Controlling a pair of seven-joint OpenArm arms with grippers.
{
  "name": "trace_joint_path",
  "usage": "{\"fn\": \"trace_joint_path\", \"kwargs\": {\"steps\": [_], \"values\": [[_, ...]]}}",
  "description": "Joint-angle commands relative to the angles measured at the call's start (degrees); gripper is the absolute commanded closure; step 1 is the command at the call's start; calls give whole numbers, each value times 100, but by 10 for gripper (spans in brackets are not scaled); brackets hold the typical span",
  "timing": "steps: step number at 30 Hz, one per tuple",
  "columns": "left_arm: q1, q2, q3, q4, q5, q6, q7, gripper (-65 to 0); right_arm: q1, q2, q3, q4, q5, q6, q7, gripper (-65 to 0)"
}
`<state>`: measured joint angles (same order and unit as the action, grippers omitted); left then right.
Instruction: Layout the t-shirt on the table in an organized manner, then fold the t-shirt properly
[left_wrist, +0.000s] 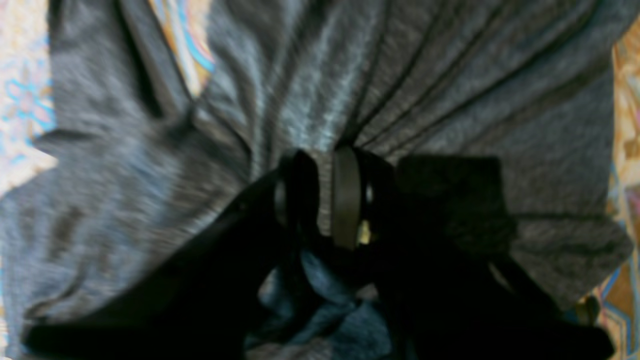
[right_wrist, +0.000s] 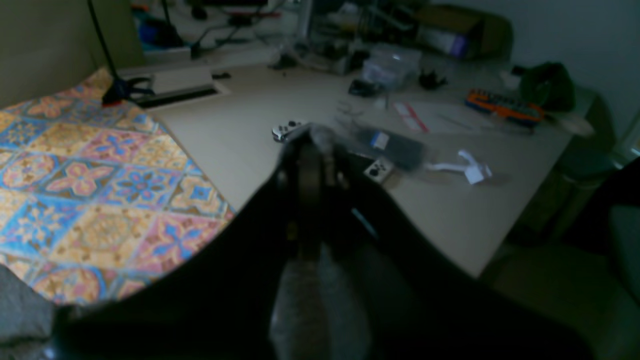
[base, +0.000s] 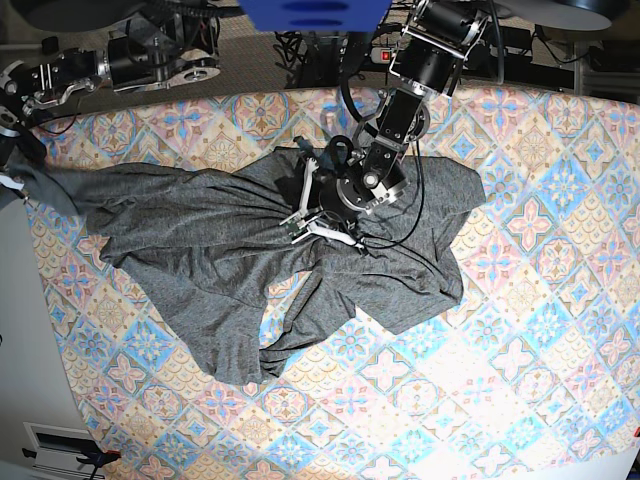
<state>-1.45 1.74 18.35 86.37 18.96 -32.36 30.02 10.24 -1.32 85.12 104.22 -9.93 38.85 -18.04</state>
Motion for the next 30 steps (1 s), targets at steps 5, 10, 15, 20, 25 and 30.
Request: {"fn": "trace_joint_path", "kwargs": {"steps": [5, 10, 15, 20, 25, 30], "values": [[-26, 209, -11, 484, -37, 32, -132, -114, 35, 75, -12, 105, 92, -13, 147, 0], [159, 332, -20, 1003, -274, 32, -132, -114, 35, 66, -12, 167, 92, 115, 147, 0], [431, 314, -169, 1618, -599, 32, -132, -114, 123, -57, -12, 413, 92, 115, 147, 0], [756, 332, -811, 2119, -1030, 40, -123, -114, 141, -628, -12, 474, 92, 115, 147, 0], [941, 332, -1646, 2137, -1320, 207, -88, -114, 167, -716, -12, 641, 84, 115, 147, 0], [1143, 323, -2367, 2137, -1364, 207, -88, -114, 114, -725, -12, 703, 84, 115, 147, 0]]}}
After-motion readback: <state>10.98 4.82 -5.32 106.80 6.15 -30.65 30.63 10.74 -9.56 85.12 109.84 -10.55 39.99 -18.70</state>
